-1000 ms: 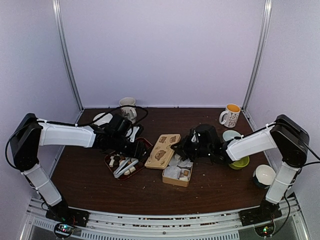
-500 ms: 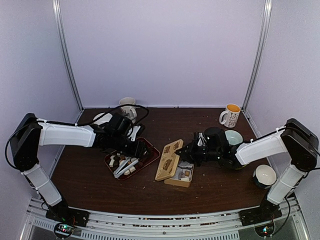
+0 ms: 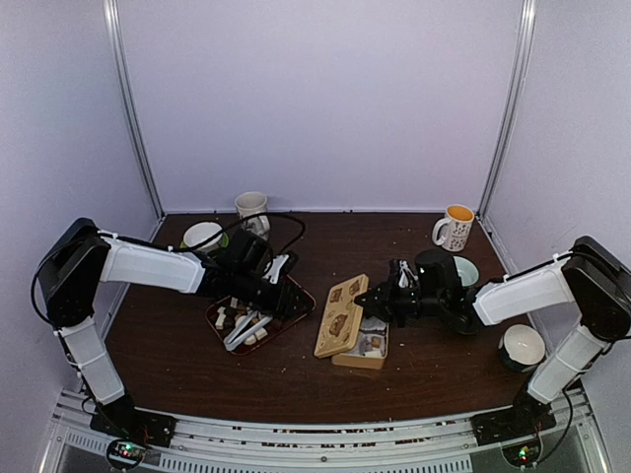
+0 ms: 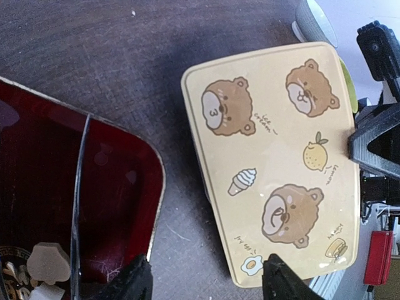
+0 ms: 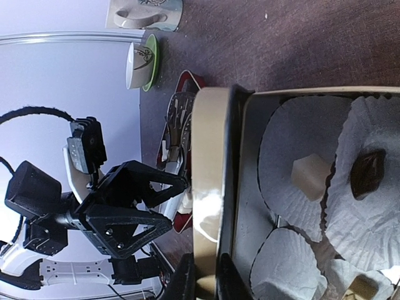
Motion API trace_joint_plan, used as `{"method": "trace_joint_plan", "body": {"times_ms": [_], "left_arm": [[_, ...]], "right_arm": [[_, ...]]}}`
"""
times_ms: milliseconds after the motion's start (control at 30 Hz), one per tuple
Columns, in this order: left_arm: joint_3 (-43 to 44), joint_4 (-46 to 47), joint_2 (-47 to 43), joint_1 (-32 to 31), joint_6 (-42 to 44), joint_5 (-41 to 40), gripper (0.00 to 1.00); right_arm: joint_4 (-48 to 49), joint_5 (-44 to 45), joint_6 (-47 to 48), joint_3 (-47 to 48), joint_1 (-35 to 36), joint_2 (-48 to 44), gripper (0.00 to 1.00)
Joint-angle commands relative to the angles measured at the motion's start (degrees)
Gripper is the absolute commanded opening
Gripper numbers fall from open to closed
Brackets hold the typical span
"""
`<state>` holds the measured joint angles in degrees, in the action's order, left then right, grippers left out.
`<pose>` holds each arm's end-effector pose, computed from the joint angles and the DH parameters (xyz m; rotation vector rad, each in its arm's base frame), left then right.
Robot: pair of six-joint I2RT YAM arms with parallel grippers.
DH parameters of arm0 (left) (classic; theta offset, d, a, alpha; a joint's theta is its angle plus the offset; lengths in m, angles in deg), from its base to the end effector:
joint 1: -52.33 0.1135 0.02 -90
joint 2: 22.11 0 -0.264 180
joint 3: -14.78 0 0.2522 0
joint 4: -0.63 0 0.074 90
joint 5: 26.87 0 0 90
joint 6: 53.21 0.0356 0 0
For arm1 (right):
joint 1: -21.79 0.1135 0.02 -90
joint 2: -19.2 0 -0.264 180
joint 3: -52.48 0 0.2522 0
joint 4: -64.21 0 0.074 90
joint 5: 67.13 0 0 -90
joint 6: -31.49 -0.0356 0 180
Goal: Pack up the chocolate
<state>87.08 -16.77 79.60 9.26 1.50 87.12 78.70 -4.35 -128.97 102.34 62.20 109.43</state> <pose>0.2576 -0.2606 0.1705 0.3950 2.5820 -1.0796 0.2242 0.2122 0.1680 0.2702 2.4076 1.5645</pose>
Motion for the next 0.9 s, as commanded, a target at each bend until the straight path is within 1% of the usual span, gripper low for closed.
{"method": "trace_joint_plan", "body": {"times_ms": [0, 133, 300, 600, 733, 867], "left_arm": [[1.67, 3.66, 0.25, -0.44, -1.09, 1.10, 0.63], [2.07, 2.75, -0.40, -0.44, -0.95, 0.18, 0.62], [2.57, 2.05, -0.54, -0.45, -0.77, 0.23, 0.61], [2.97, 2.60, -0.51, -0.44, -1.20, 0.89, 0.61], [3.12, 4.06, 0.53, -0.80, -2.19, 2.53, 0.61], [4.33, 5.09, 2.13, -2.64, -3.29, 3.02, 0.61]], "right_arm": [[2.80, -2.63, 1.22, 1.13, -0.43, -0.20, 0.09], [5.97, -4.19, -0.34, 2.03, -0.41, -0.25, 0.04], [6.54, -5.26, -0.72, 2.60, -0.41, -3.04, 0.00], [6.41, -7.49, -1.31, 2.25, -1.29, -8.36, 0.00], [3.98, -8.08, -0.55, 0.22, -3.52, -11.45, 0.00], [2.36, -9.63, -0.03, -2.17, -5.52, -13.75, 0.00]]}}
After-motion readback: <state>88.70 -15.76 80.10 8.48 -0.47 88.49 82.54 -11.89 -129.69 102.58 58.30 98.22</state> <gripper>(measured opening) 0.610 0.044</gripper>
